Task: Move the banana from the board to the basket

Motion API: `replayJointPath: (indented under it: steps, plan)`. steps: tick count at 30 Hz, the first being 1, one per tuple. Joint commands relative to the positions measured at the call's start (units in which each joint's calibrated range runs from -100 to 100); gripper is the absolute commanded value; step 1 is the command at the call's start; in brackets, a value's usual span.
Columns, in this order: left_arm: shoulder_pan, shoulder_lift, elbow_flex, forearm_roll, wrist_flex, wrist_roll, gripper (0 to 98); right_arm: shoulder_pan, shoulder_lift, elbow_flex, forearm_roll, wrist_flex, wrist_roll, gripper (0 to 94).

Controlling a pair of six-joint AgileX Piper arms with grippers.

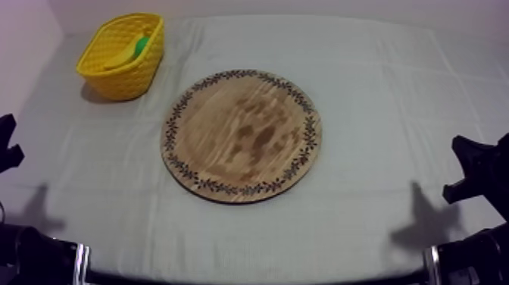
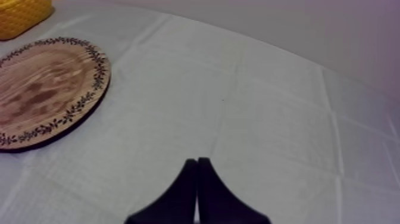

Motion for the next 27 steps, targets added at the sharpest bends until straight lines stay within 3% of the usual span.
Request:
replayJointPath:
  steps: [1, 21, 27]
  plan:
    - [0.0, -2.9, 2.3, 0.24, -0.8, 0.3, 0.0, 0.0, 0.0, 0.0, 0.0, 0.0, 0.0, 0.3]
    - [-1.7, -4.3, 20.3, -0.47, -19.0, 2.3, 0.0, 0.0, 0.0, 0.0, 0.0, 0.0, 0.0, 0.3]
    - [-1.4, -4.3, 21.1, -0.9, -20.4, 2.5, 0.0, 0.0, 0.0, 0.0, 0.0, 0.0, 0.0, 0.3]
